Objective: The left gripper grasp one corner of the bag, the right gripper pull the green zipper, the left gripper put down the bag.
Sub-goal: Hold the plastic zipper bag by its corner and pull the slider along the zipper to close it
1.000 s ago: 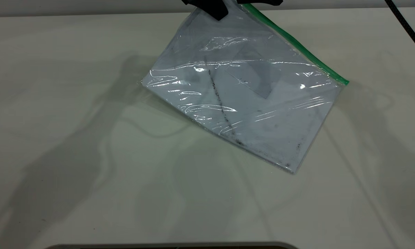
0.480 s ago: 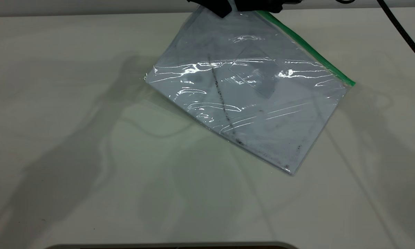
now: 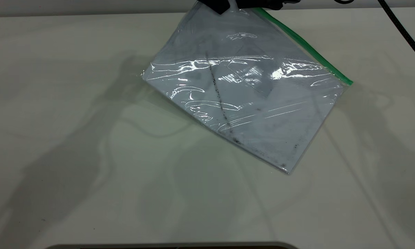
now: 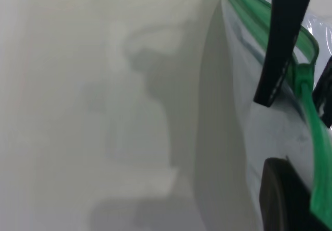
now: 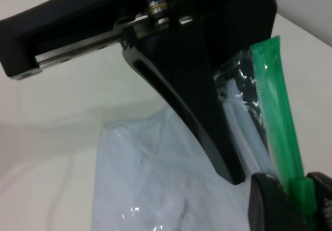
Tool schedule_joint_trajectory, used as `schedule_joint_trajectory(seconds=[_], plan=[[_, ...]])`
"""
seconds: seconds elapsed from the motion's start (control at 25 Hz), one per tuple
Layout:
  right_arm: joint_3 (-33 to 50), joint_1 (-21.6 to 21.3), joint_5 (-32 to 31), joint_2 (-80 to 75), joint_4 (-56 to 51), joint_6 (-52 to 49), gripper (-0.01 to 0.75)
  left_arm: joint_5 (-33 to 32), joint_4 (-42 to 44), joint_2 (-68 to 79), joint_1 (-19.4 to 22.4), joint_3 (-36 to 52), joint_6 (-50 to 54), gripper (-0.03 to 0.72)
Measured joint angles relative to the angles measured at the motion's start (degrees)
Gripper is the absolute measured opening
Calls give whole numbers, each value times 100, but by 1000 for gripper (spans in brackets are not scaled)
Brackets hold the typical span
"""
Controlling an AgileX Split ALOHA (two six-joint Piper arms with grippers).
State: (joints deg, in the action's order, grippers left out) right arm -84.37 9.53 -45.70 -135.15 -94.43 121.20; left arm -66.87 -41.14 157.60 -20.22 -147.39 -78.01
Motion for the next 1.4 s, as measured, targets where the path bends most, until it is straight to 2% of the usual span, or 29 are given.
schedule_joint_trajectory(seconds=[0.32, 0.48, 0.64, 0.84, 1.4], plan=[[0, 0, -24, 0, -274, 0, 240, 0, 83, 0, 0, 0, -5, 55], [0, 0, -53, 0, -289, 0, 243, 0, 88, 0, 0, 0, -5, 55], [0, 0, -70, 0, -231, 0, 188, 0, 89, 0, 0, 0, -5, 55], [0, 0, -87, 0, -199, 0, 43, 0, 95, 0, 0, 0, -5, 55], [-41, -51, 104, 0, 92, 0, 35, 0, 116, -103, 33, 6, -5, 55]])
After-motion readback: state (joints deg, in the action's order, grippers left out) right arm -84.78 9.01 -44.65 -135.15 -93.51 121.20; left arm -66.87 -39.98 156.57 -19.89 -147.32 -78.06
